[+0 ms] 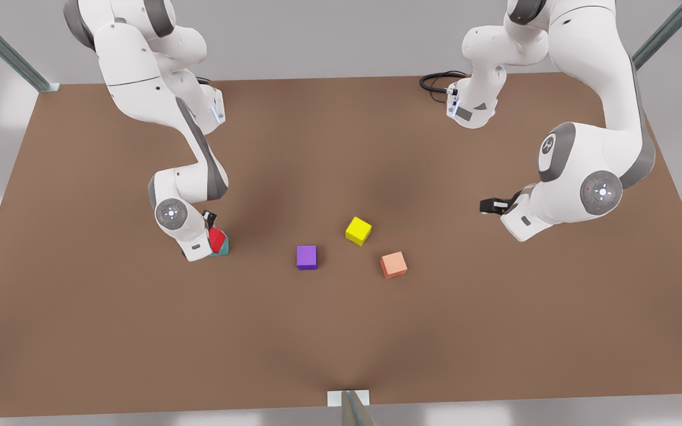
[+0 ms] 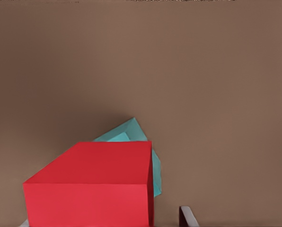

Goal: Pick up red wooden cube and pass to hand red wooden cube and place in blue wooden cube

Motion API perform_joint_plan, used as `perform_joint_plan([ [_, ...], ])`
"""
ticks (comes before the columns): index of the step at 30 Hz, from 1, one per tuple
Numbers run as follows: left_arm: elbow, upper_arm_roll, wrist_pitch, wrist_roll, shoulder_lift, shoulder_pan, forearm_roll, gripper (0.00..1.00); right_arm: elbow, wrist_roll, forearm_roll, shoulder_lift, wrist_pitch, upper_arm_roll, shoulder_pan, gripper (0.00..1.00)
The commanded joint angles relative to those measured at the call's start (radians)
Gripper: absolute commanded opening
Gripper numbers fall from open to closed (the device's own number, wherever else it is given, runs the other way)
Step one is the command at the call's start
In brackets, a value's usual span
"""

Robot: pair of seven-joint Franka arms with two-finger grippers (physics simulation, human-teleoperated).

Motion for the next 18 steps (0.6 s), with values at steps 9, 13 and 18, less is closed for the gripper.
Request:
perform_joint_plan([
  [9,0.000,0.000,-0.001,-0.016,0.000,0.001,0.002,1.00,0.008,0.076,0.024,-0.091,-0.096,0.003,-0.001,1.00],
  [13,-0.001,0.000,-0.001,-0.016,0.007,0.001,0.000,1.00,0.014,0.081,0.099,-0.180,-0.224,0.001,0.001,1.00],
  [18,-0.001,0.000,-0.001,-0.016,0.007,0.001,0.000,1.00,0.245,0.735,0.142,-0.128,-0.474,-0.032,-0.070,1.00],
])
